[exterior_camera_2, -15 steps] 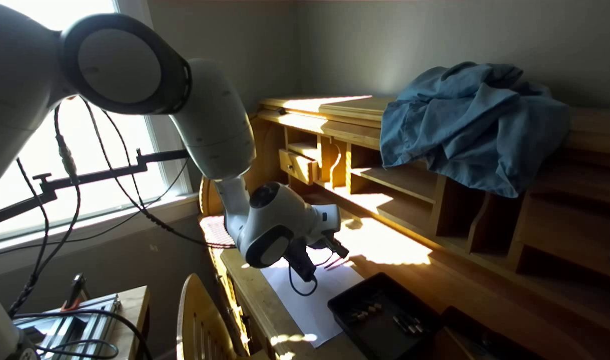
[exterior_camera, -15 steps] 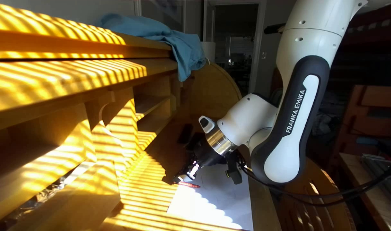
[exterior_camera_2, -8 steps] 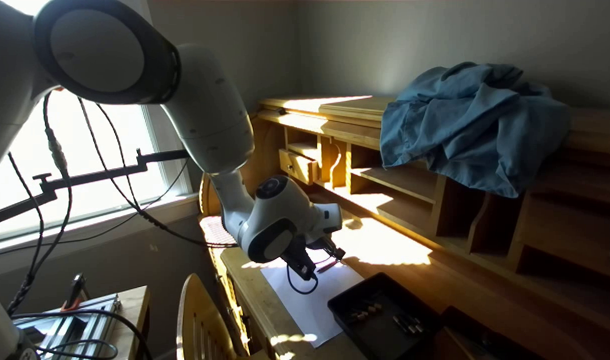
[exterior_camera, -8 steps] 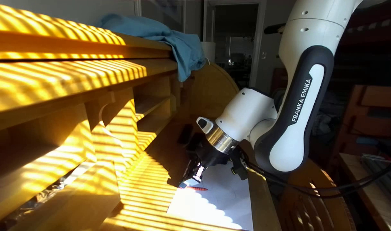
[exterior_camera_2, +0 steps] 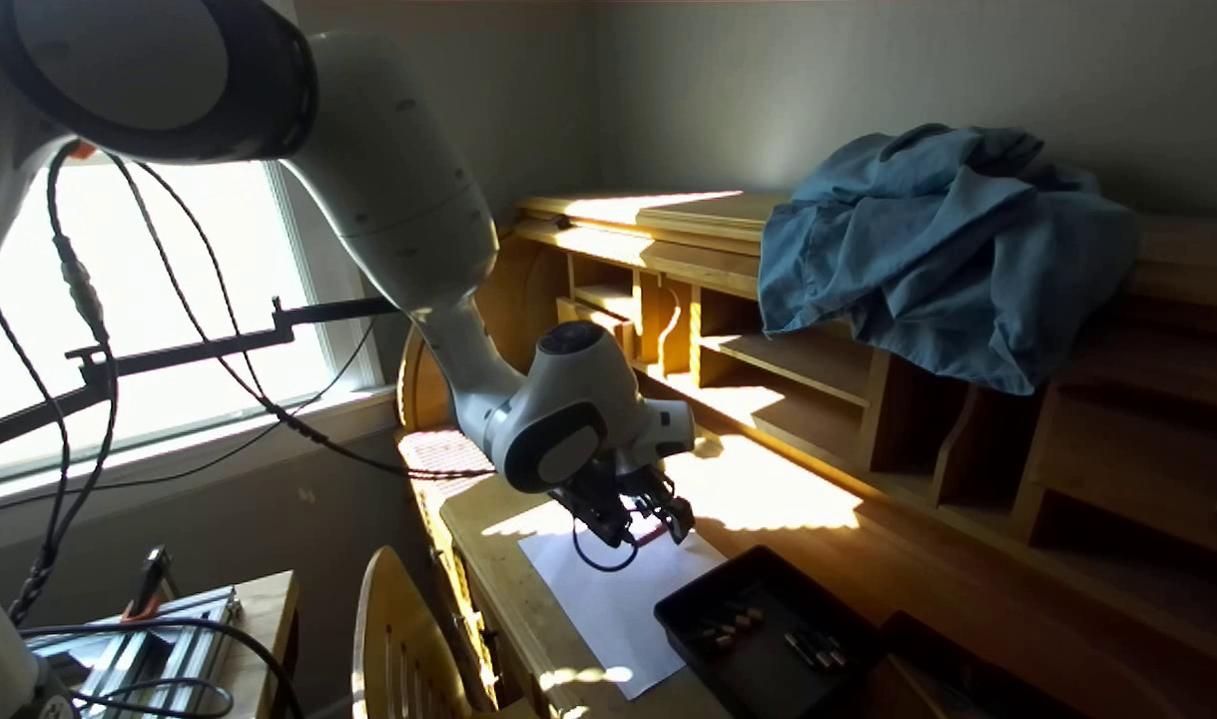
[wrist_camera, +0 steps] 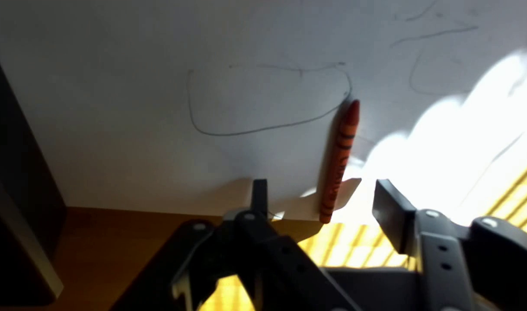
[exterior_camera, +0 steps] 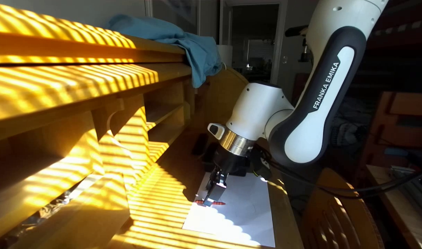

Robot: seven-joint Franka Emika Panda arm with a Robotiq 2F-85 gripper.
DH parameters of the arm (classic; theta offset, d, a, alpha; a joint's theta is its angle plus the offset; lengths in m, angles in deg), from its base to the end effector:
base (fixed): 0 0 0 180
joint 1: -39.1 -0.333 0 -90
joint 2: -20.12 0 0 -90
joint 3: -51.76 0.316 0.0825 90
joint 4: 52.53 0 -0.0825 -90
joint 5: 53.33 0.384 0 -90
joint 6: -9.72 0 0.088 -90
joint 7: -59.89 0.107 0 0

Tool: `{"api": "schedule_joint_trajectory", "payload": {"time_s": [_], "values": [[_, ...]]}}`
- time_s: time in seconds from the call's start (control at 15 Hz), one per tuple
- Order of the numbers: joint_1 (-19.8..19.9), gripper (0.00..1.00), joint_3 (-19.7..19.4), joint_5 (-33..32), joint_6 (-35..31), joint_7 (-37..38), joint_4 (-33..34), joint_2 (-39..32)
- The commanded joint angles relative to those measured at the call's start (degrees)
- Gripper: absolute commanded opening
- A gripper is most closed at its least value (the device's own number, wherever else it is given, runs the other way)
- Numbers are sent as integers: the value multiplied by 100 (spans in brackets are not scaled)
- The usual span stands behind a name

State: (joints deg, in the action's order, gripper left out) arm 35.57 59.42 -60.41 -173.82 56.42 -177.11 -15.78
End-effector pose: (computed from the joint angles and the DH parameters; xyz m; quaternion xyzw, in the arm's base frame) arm 0.5683 0.1244 0.1460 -0.9645 -0.1653 -0.2019 0.0406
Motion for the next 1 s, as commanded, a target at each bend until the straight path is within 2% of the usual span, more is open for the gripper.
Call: {"api": "schedule_joint_trajectory", "payload": {"time_s": [0.0, 0.13, 0.47, 0.6, 0.67, 0.93], "values": [[296, 97, 249, -1, 656, -255, -58, 349], [440, 100, 375, 46, 906, -396, 22, 393], [1147, 100, 1039, 379, 1789, -958, 338, 318], [1025, 100, 844, 354, 2050, -1021, 422, 403], [897, 100, 760, 366, 1759, -916, 338, 331], [957, 100, 787, 461, 2061, -970, 481, 304]]}}
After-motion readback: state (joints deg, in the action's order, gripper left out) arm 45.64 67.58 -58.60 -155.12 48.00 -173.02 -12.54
